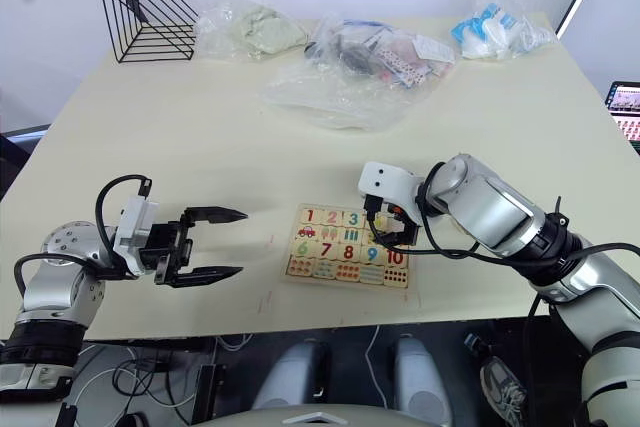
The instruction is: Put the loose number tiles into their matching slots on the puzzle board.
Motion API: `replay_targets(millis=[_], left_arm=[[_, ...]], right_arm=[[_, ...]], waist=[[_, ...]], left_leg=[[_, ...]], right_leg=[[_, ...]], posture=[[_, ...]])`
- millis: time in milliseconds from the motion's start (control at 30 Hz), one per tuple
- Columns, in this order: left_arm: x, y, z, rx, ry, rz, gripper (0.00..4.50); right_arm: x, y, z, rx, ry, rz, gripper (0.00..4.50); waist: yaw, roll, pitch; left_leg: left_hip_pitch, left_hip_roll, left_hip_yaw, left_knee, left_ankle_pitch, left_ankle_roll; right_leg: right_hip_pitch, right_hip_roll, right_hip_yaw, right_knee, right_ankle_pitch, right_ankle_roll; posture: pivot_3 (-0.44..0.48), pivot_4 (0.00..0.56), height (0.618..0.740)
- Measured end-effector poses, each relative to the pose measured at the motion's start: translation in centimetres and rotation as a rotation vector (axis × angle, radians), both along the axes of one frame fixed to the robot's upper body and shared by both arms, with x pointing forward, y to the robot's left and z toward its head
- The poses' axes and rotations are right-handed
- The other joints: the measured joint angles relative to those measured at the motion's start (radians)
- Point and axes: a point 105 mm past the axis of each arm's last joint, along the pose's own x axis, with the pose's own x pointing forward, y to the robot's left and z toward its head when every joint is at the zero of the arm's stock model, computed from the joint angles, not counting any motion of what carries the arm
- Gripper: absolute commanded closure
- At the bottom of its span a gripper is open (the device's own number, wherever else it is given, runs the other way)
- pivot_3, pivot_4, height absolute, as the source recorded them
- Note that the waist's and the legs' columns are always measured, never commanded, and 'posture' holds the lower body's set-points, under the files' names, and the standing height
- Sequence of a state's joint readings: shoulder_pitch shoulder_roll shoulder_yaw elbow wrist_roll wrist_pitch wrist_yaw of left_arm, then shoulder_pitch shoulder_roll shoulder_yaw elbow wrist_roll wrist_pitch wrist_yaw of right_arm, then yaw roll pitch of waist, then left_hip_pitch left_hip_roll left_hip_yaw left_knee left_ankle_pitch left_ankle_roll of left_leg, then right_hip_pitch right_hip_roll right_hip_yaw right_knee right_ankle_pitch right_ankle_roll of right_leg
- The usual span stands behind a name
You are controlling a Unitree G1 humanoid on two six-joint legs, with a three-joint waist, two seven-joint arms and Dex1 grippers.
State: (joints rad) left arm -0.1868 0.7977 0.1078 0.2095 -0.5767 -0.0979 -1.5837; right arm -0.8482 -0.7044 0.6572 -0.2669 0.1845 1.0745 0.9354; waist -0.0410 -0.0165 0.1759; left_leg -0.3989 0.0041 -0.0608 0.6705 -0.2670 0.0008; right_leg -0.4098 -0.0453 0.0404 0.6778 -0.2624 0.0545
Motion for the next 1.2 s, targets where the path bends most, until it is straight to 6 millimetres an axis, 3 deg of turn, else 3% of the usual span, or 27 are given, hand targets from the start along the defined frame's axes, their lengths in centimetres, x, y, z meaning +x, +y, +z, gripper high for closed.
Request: replay_targets(millis=[367, 400, 433, 533, 567, 600, 633, 733, 1200], left_arm=[[0.1, -0.2, 0.1, -0.003, -0.005, -0.003, 0.0], [0.1, -0.2, 0.1, -0.003, -0.005, -0.003, 0.0], [0.1, -0.2, 0.1, -0.003, -0.005, -0.003, 0.0], [0.2, -0.3, 0.1, -0.005, -0.007, -0.004, 0.0], [0.2, -0.3, 0.1, -0.005, -0.008, -0.004, 0.0], [0.2, -0.3, 0.2, -0.006, -0.011, -0.005, 0.0], [0.2, -0.3, 0.2, -0.007, -0.011, -0.005, 0.0], [0.3, -0.3, 0.2, -0.008, -0.011, -0.006, 0.0], [0.3, -0.4, 0.1, -0.003, -0.01, -0.004, 0.0]], right_arm=[[0.4, -1.0, 1.5, 0.106, -0.027, -0.012, 0.06], [0.3, -1.2, 1.3, 0.125, -0.023, -0.02, 0.55], [0.3, -1.3, 1.1, 0.138, -0.026, -0.024, 0.76], [0.2, -1.5, 0.8, 0.217, -0.043, -0.02, 2.3], [0.2, -1.4, 0.8, 0.236, -0.048, -0.019, 2.3], [0.2, -1.4, 1.2, 0.288, -0.07, -0.014, 3.1], [0.2, -1.3, 1.2, 0.3, -0.074, -0.012, 3.25], [0.3, -1.4, 1.2, 0.388, -0.089, -0.011, 4.26], [-0.7, -1.3, -2.0, 0.511, -0.083, 0.032, 4.26]], waist=[[0.001, 0.0, 0.0], [0.001, 0.0, 0.0], [0.001, 0.0, 0.0], [0.001, 0.0, 0.0], [0.0, 0.0, 0.0], [0.0, 0.0, 0.0], [0.0, 0.0, 0.0], [0.001, 0.0, 0.0], [0.001, 0.0, 0.0]], left_leg=[[0.0, 0.0, 0.0, 0.0, 0.0, 0.0], [0.0, 0.0, 0.0, 0.0, 0.0, 0.0], [0.0, 0.0, 0.0, 0.0, 0.0, 0.0], [0.0, 0.0, 0.0, 0.0, 0.0, 0.0], [0.0, 0.0, 0.0, 0.0, 0.0, 0.0], [0.0, 0.0, 0.0, 0.0, 0.0, 0.0], [0.0, 0.0, 0.001, 0.0, 0.0, 0.0], [0.0, 0.0, 0.0, 0.0, 0.0, 0.0], [0.0, 0.0, 0.0, 0.0, 0.0, 0.0]], right_leg=[[0.0, 0.0, 0.0, 0.0, 0.0, 0.0], [0.0, 0.0, 0.0, 0.0, 0.0, 0.0], [0.0, 0.0, 0.0, 0.0, 0.0, 0.0], [0.0, 0.0, 0.0, 0.0, 0.0, 0.0], [0.0, 0.0, 0.0, 0.0, 0.0, 0.0], [0.0, 0.0, 0.0, 0.0, 0.0, 0.0], [0.0, 0.0, 0.0, 0.0, 0.0, 0.0], [0.0, 0.0, 0.0, 0.0, 0.0, 0.0], [0.0, 0.0, 0.0, 0.0, 0.0, 0.0]], posture=[[0.0, 0.15, 0.74], [0.0, 0.15, 0.74], [0.0, 0.15, 0.74], [0.0, 0.15, 0.74], [0.0, 0.15, 0.74], [0.0, 0.15, 0.74], [0.0, 0.15, 0.74], [0.0, 0.15, 0.74], [0.0, 0.15, 0.74]])
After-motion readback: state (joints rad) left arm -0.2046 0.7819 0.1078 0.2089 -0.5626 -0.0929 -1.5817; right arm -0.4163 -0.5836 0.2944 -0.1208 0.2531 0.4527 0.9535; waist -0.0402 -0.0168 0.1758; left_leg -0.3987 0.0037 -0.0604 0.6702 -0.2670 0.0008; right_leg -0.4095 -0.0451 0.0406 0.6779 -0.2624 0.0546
